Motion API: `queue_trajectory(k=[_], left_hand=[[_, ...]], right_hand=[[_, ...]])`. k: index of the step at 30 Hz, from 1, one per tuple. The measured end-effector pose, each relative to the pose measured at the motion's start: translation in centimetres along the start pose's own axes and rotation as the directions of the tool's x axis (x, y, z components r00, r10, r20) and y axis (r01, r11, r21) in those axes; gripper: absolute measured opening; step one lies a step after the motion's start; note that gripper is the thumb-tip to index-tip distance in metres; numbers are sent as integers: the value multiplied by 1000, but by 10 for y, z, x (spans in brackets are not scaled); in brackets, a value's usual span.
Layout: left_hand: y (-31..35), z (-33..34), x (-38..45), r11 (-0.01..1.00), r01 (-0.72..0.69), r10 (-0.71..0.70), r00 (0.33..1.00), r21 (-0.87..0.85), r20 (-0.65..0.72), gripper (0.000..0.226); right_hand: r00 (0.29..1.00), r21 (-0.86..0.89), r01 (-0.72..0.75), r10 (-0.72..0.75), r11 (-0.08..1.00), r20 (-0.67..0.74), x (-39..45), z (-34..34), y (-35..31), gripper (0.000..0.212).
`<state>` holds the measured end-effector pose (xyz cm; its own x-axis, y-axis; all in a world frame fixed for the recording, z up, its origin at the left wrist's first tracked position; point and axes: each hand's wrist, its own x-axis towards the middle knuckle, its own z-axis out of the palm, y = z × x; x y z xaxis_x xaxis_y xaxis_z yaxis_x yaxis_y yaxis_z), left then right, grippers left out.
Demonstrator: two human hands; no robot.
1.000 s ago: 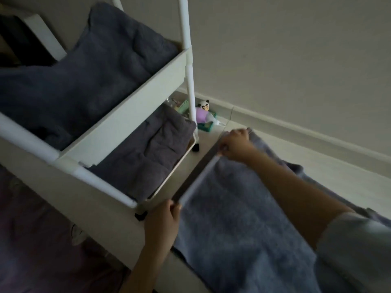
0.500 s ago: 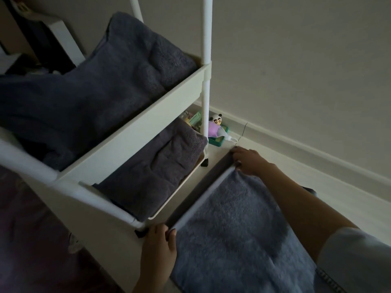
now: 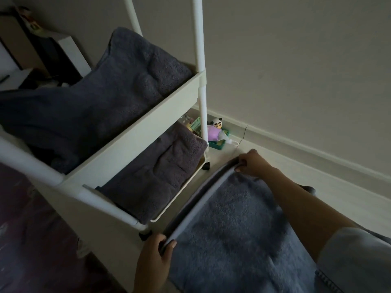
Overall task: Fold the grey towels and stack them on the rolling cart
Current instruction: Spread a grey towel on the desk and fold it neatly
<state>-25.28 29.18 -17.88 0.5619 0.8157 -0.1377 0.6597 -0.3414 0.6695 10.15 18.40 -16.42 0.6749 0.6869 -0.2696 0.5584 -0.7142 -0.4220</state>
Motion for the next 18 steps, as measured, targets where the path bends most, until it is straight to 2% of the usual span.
queue_trajectory(k=[4,8,10,13,16,18], left_hand=[[30,-11,-5,987,72,-77,997,-142,-29,23],[71,-22,-5,942,70,-72,997,-328,4,23],[96,-27,-6,892,55,-52,998,-448,18,18],[135,-35,-8,784,87,-45,995,-615,84,8],[179,-38,-12,711,46,48,992,-702,113,3],[206,-40,-11,672,15,136,980,-740,143,5]], right_hand=[[988,374,-71,117,925,-102,-40,-24,16,29],[952,718,-47,250,695,-179,-101,-67,35,20],[927,769,-26,302,638,-220,-134,-93,46,20],[895,761,-16,349,649,-279,-182,-129,65,20],[848,762,31,386,647,-362,-240,-167,79,29],[821,770,59,408,635,-399,-279,-189,84,46]])
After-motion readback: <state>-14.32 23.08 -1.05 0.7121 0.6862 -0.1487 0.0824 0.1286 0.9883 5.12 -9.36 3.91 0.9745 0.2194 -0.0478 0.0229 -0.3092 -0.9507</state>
